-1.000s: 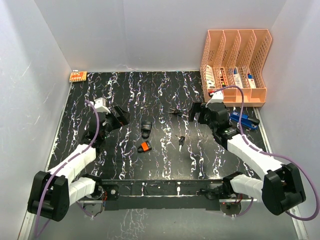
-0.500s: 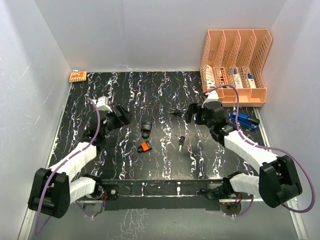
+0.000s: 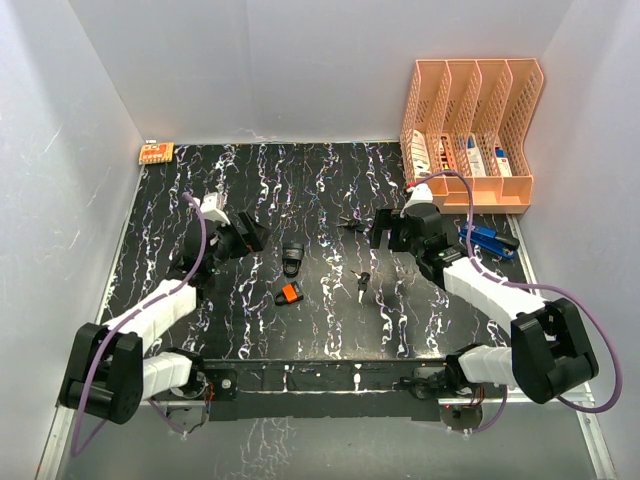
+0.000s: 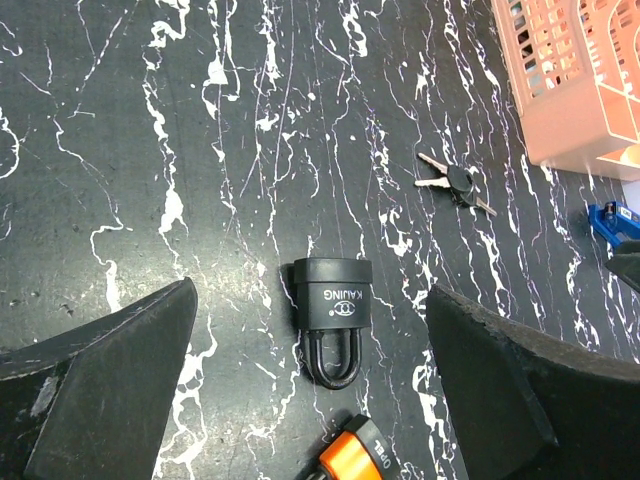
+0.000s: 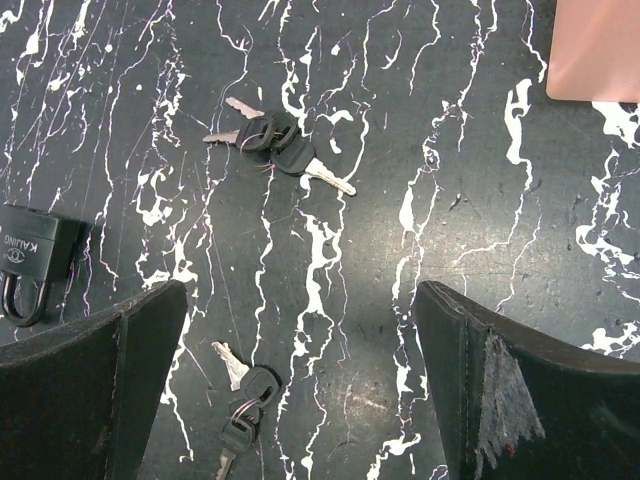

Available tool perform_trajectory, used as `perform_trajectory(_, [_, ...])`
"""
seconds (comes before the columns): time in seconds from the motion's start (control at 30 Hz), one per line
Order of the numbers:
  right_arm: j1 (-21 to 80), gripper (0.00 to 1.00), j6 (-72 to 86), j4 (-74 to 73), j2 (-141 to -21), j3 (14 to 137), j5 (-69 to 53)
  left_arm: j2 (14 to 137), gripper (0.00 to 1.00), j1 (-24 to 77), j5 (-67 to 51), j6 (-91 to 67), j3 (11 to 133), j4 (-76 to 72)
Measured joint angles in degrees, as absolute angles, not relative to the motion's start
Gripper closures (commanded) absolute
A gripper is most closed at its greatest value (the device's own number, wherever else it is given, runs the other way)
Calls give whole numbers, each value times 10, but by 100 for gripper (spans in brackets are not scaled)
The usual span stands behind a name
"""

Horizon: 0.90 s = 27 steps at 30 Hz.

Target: Unlock with the key

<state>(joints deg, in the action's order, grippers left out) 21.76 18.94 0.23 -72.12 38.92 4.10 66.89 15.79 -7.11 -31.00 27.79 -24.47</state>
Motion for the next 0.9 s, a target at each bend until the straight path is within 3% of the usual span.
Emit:
perform_trajectory(0.4, [221, 12, 197, 15, -759, 411, 30, 705, 4, 172, -82, -297, 300, -247])
perform_trajectory(0.9, [274, 33, 201, -49, -1022, 636, 65, 718, 4, 178, -80, -283, 316, -225])
